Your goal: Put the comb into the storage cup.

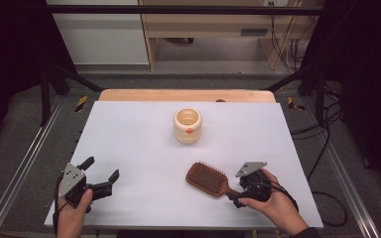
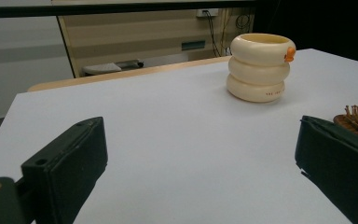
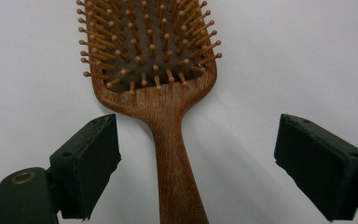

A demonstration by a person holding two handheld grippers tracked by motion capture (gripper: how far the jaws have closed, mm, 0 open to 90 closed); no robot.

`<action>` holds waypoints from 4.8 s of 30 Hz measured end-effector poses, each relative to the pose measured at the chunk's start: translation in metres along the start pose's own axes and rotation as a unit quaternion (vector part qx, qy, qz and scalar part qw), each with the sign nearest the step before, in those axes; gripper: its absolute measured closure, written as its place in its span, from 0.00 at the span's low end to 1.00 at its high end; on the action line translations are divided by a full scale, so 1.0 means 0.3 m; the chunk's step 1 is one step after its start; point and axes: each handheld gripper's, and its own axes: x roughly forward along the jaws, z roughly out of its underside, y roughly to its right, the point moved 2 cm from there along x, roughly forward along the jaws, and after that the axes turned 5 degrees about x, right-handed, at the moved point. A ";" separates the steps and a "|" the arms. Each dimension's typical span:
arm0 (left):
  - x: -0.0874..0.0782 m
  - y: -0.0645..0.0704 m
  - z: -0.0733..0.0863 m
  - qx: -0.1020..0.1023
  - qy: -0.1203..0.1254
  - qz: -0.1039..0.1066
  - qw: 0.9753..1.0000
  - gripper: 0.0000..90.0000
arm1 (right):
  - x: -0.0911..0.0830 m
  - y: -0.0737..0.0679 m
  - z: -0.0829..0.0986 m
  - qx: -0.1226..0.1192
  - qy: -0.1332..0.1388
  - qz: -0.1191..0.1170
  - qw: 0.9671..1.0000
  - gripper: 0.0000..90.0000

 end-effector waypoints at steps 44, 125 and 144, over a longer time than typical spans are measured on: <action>0.007 0.015 0.001 0.010 -0.007 0.011 1.000 0.03 | 0.078 -0.022 -0.057 -0.052 -0.142 -0.044 0.988 0.68; 0.306 0.399 -0.294 -0.119 0.021 0.210 0.970 0.04 | 0.035 -0.083 -0.141 -0.011 0.176 0.004 0.984 0.81; 0.373 0.419 -0.327 -0.173 0.022 0.217 0.961 0.06 | 0.036 -0.132 -0.171 -0.020 0.219 -0.004 0.976 0.81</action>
